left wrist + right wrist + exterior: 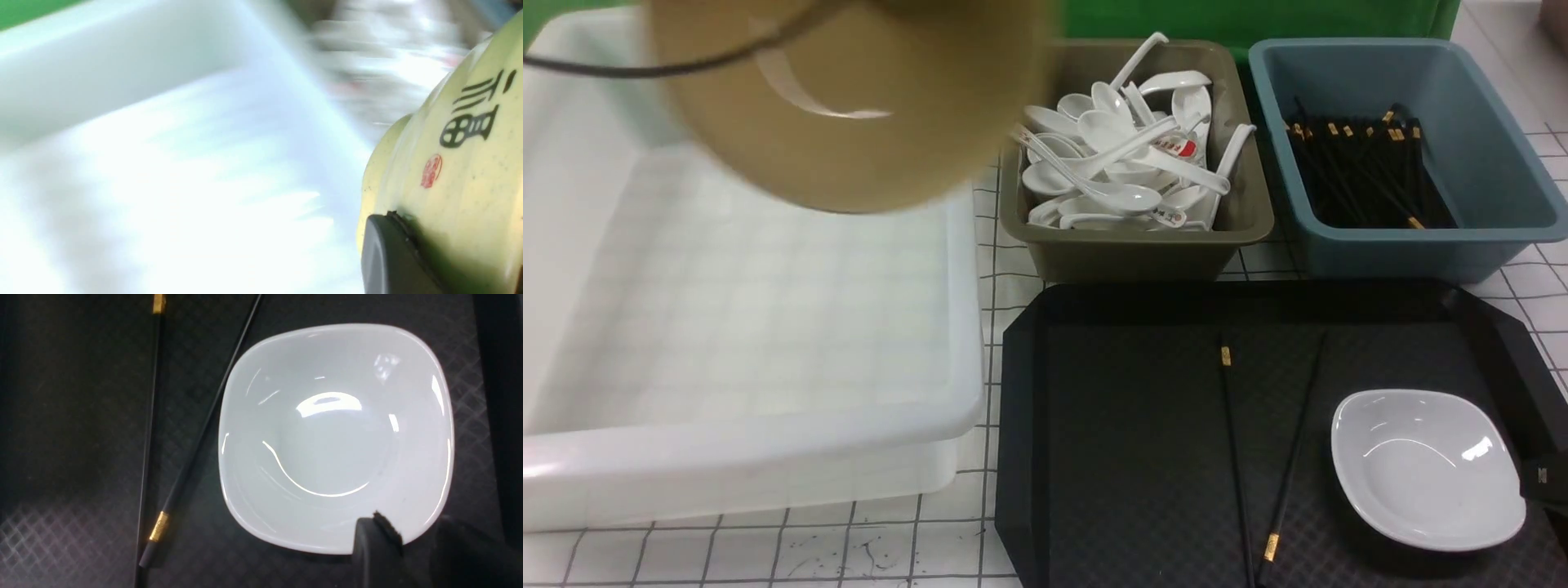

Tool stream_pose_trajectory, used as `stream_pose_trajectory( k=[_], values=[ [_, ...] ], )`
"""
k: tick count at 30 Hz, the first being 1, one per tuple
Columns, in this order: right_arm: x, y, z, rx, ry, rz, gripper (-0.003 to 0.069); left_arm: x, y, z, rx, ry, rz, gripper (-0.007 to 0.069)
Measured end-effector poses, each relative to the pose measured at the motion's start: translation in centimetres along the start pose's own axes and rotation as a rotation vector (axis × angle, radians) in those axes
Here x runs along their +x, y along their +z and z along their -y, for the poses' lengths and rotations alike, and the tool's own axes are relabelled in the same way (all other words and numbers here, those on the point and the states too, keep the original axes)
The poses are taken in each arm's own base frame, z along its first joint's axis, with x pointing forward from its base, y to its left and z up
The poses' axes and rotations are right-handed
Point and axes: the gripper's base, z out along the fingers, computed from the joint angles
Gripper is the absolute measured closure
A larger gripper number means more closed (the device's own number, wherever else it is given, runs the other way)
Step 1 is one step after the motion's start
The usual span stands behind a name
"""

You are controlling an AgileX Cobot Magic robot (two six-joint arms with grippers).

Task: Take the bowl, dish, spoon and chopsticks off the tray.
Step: Use the left arm to put the noodle bowl into the large storage box on the left

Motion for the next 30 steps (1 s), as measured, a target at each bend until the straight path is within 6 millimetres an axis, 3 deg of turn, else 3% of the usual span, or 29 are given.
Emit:
stream_pose_trajectory(
  k=[1,2,5,9,12,18,22,24,26,30],
  values=[
    [-0.1,0.0,0.0,0.001,0.0,0.006,0.0419,1.5,-0.1,-3.3,-0.077,-0.094,-0.035,0.062],
    [-0.1,0.0,0.0,0.002,0.0,0.012,0.0419,2.8,0.2,-5.2,-0.116,-0.159,-0.072,0.062],
    [-0.2,0.0,0.0,0.004,-0.002,0.026,0.0419,6.7,2.6,-9.2,-0.155,-0.318,-0.186,0.062],
    [-0.2,0.0,-0.1,-0.002,-0.036,0.025,0.0419,11.6,8.5,-11.5,-0.141,-0.437,-0.313,0.062],
    [-0.1,0.1,-0.4,-0.014,-0.072,0.02,0.0419,13.1,11.3,-11.7,-0.131,-0.444,-0.362,0.0617],
    [0.2,0.2,-1.5,-0.054,-0.165,0.002,0.0419,13.8,14.5,-12.1,-0.218,-0.281,-0.413,0.0527],
    [0.5,0.3,-2.1,-0.078,-0.242,-0.013,0.0391,13.8,15.0,-12.0,-0.238,-0.241,-0.415,0.0372],
    [0.5,0.8,-2.2,-0.08,-0.249,-0.042,0.0323,13.4,14.8,-12.0,-0.255,-0.256,-0.408,0.0229],
    [0.5,1.5,-2.1,-0.073,-0.25,-0.077,0.0244,12.8,13.9,-12.2,-0.284,-0.26,-0.4,0.0139],
    [0.2,2.5,-1.8,-0.041,-0.281,-0.141,0.0118,10.5,10.9,-12.2,-0.351,-0.317,-0.332,0.0047]
  ],
)
